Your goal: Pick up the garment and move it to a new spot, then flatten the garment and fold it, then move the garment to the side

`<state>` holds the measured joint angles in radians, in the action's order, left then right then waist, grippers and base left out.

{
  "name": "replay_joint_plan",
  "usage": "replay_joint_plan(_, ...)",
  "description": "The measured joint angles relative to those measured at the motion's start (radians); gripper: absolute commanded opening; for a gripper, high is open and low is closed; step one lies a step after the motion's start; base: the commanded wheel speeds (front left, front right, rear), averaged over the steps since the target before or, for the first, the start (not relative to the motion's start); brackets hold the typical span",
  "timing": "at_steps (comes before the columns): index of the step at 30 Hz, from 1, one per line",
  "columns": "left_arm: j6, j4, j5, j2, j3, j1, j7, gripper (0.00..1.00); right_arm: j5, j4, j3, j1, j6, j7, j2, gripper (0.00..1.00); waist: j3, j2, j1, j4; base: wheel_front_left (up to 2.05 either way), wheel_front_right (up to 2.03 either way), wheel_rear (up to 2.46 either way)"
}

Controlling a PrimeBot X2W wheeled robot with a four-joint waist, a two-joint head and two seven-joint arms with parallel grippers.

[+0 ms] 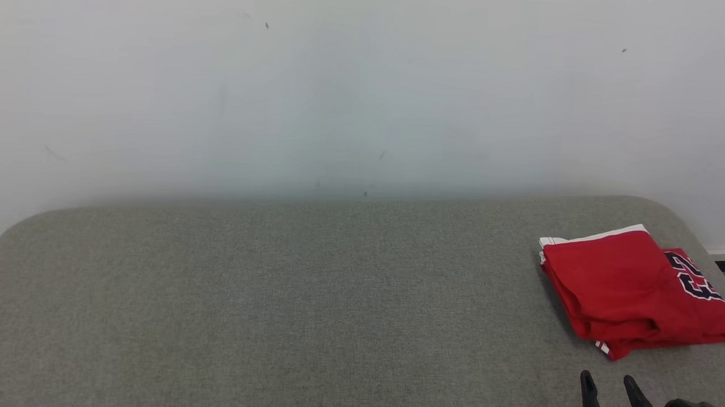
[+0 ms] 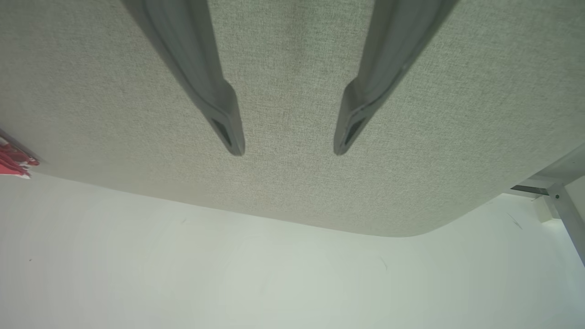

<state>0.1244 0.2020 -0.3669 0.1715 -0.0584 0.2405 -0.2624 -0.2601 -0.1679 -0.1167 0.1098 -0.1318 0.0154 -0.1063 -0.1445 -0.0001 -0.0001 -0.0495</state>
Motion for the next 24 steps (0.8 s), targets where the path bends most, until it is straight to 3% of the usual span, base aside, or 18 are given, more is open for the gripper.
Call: replay_joint_plan(24,-0.011,0.011,-0.001,-0.013,0.013,0.000,0.000,1.00,0.032,0.058,-0.007,0.018,0.000,0.032,0.025,1.00,-0.003,0.0002,0.0002,-0.001,0.00,0.00,0.00)
